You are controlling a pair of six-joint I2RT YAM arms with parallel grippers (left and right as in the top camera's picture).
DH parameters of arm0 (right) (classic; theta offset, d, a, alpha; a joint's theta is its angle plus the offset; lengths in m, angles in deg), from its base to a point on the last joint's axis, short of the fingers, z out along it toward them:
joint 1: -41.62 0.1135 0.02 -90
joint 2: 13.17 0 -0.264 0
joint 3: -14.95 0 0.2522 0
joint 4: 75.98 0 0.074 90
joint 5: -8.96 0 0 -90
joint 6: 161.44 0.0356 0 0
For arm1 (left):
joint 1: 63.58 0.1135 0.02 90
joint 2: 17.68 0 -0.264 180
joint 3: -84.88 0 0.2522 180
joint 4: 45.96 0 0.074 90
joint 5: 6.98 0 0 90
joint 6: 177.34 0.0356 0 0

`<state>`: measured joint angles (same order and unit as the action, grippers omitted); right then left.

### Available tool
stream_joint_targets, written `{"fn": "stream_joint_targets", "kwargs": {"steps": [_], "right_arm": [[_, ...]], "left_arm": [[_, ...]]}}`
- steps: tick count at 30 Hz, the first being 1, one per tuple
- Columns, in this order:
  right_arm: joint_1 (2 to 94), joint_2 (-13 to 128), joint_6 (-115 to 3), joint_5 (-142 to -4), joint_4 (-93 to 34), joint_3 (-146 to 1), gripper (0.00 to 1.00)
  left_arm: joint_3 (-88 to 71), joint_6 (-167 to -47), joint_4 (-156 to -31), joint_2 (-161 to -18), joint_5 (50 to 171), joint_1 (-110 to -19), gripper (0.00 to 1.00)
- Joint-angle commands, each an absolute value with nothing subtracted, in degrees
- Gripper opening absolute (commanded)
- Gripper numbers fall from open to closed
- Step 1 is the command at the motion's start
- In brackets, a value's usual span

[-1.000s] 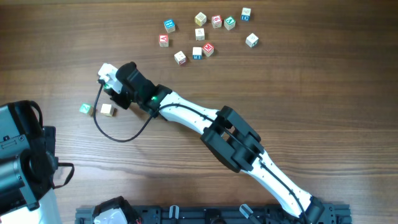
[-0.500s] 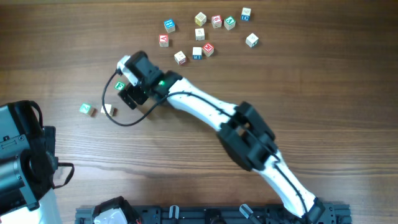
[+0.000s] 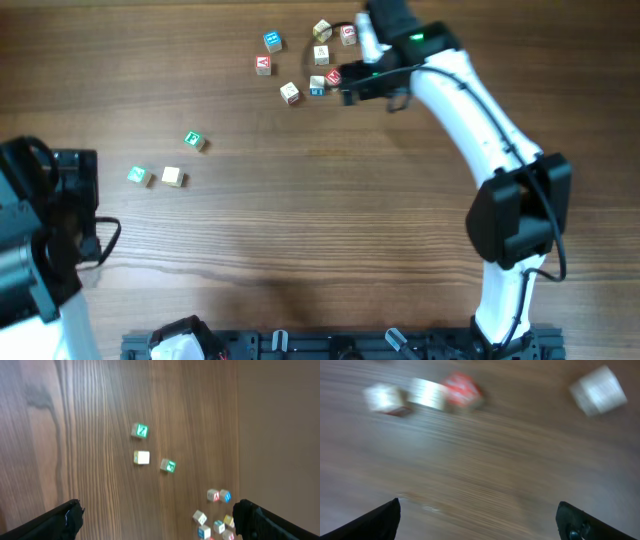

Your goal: Form a circle

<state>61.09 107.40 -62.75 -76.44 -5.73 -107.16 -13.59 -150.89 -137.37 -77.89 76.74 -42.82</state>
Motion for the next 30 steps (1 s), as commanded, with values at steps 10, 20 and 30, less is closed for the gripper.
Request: {"fn": "stream_joint_targets", "kwargs": {"steps": [10,20,30], "right_arm": [[57.31,108.45,-56.08,-65.58,-14.42,-82.25,1.00],[57.35,108.45,-53.07,-60.66,-16.04,-79.95,1.00],[57.53,108.43,-50.25,-60.90,-17.73,-79.95,0.99]], "left_arm": [[-13.61,-118.15,-126.90,-107.37,85.35,-50.47,1.00],[-13.61,-105.91,-124.02,-125.86,84.41,-54.73,1.00],[-9.50,-104.03,-118.47,-131.81,77.59,-54.84,0.88]]}}
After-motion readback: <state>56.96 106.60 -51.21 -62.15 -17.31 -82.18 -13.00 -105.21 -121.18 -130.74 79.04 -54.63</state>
